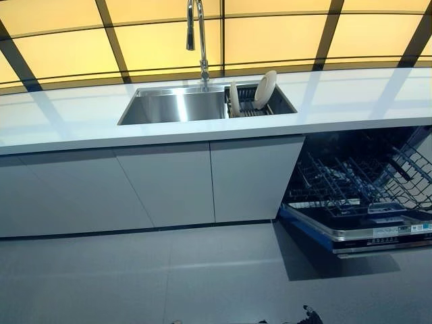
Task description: Take plates into dishwasher
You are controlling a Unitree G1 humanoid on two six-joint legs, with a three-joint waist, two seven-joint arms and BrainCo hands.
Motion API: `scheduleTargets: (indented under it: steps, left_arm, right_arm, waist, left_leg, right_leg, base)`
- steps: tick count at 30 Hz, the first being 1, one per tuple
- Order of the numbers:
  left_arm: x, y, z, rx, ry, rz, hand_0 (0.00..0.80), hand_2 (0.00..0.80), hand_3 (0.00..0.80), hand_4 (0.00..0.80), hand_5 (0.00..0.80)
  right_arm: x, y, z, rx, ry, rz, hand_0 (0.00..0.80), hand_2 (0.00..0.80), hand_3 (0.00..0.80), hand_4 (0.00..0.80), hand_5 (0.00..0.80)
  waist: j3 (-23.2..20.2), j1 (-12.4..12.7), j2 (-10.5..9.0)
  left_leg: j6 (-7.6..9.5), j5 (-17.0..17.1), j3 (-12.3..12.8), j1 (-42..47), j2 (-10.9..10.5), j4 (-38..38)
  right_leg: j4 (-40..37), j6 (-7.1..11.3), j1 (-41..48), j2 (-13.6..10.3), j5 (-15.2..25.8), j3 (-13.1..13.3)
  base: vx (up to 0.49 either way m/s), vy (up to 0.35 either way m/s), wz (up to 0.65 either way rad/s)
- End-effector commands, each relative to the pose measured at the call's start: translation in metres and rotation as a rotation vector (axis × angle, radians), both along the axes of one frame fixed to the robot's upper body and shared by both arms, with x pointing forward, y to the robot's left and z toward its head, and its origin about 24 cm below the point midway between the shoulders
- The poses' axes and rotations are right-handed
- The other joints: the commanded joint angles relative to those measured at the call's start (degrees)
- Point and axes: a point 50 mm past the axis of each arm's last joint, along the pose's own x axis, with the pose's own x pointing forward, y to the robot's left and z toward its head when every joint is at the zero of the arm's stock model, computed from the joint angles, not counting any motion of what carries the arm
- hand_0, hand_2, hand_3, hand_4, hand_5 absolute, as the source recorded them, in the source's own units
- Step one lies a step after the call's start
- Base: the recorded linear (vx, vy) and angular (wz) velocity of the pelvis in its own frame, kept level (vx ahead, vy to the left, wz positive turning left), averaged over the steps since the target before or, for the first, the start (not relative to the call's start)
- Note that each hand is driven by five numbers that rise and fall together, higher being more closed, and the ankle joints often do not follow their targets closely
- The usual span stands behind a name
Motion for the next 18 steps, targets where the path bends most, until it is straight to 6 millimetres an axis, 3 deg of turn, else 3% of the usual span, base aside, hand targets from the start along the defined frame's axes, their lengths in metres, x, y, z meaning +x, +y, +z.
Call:
scheduleTargets:
  steps: [1,18]
  left_arm:
    - [0.030,-0.022,0.003,-0.056,-0.089,-0.012,0.000,0.000,0.000,0.000,0.000]
    - [0.020,-0.021,0.000,-0.041,-0.009,-0.011,0.000,0.000,0.000,0.000,0.000]
  right_arm:
    - [0.025,0.022,0.001,0.080,-0.058,-0.005,0.000,0.000,0.000,0.000,0.000]
    - [0.013,0.028,-0.005,0.196,0.047,-0.032,0.000,0.000,0.000,0.000,0.000]
  waist:
    - [3.4,0.7,-1.61]
    - [3.2,0.8,-1.64]
  left_leg:
    - [4.43,1.8,-3.0,-2.5,-5.1,0.2]
    - [4.51,1.8,-3.2,-1.5,-5.1,0.2]
  right_leg:
    - [1.6,-1.51,4.7,3.6,-4.7,0.7]
    - [1.8,-1.78,5.6,3.7,-5.1,0.4]
  base:
    - [0.000,0.000,0.00]
    - [0.027,-0.005,0.01]
